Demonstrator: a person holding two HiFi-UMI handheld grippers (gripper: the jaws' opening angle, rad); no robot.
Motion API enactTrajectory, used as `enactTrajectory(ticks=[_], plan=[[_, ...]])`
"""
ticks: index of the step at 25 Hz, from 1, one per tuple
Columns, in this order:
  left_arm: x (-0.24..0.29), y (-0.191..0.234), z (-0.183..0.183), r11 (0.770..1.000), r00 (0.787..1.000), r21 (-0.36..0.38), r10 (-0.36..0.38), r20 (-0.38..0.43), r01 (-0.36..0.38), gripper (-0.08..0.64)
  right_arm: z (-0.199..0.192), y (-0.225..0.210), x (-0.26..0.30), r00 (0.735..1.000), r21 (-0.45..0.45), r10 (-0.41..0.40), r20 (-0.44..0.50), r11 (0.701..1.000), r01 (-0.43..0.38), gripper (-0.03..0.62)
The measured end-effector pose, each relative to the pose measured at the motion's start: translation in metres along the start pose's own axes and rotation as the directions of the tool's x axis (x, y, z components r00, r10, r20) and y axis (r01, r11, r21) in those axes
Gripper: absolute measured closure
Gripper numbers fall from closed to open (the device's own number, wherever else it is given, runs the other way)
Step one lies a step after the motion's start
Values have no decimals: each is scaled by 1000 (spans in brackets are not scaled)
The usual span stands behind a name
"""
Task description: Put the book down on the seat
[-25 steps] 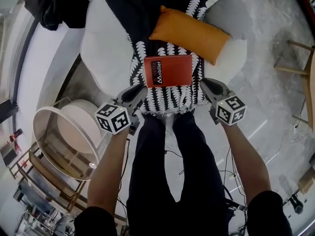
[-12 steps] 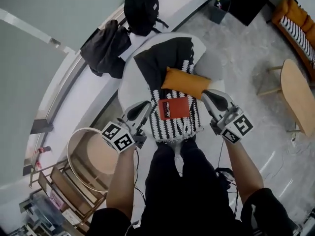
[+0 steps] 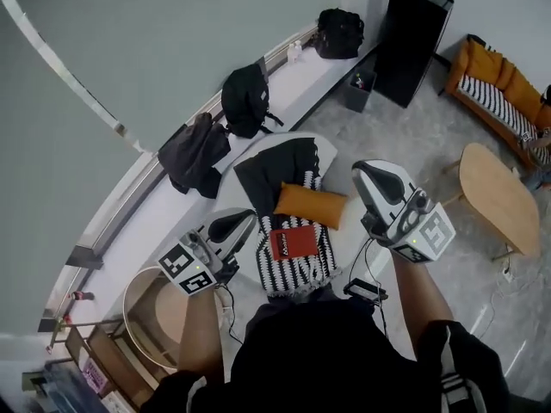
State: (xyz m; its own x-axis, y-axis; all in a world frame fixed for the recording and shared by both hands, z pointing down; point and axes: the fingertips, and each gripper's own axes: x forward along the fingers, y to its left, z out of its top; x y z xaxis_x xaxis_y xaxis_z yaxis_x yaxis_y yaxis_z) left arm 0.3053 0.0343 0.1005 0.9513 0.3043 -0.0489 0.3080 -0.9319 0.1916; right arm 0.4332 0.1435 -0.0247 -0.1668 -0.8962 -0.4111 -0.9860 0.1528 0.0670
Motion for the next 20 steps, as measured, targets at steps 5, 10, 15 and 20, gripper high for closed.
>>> enactTrajectory(ticks=[5,10,15,20], plan=[[1,-35,52,992,996,126,-6,86,-4,535,74,1,-24,994,-119,59,88,992,-48,563],[-3,-58,78,980,988,198,-1,154,-30,535,105,0,-45,993,-180,84,79,981,-69,563],[-7,-72,72,983,980,166,45,195,-78,535,83,-22,-93,1000,-127,15,-6,992,-16,563],[-15,-72,55,989,982,100,93,163,-110,535,52,-29,-114,998,-31,-8,-67,999,5,563]])
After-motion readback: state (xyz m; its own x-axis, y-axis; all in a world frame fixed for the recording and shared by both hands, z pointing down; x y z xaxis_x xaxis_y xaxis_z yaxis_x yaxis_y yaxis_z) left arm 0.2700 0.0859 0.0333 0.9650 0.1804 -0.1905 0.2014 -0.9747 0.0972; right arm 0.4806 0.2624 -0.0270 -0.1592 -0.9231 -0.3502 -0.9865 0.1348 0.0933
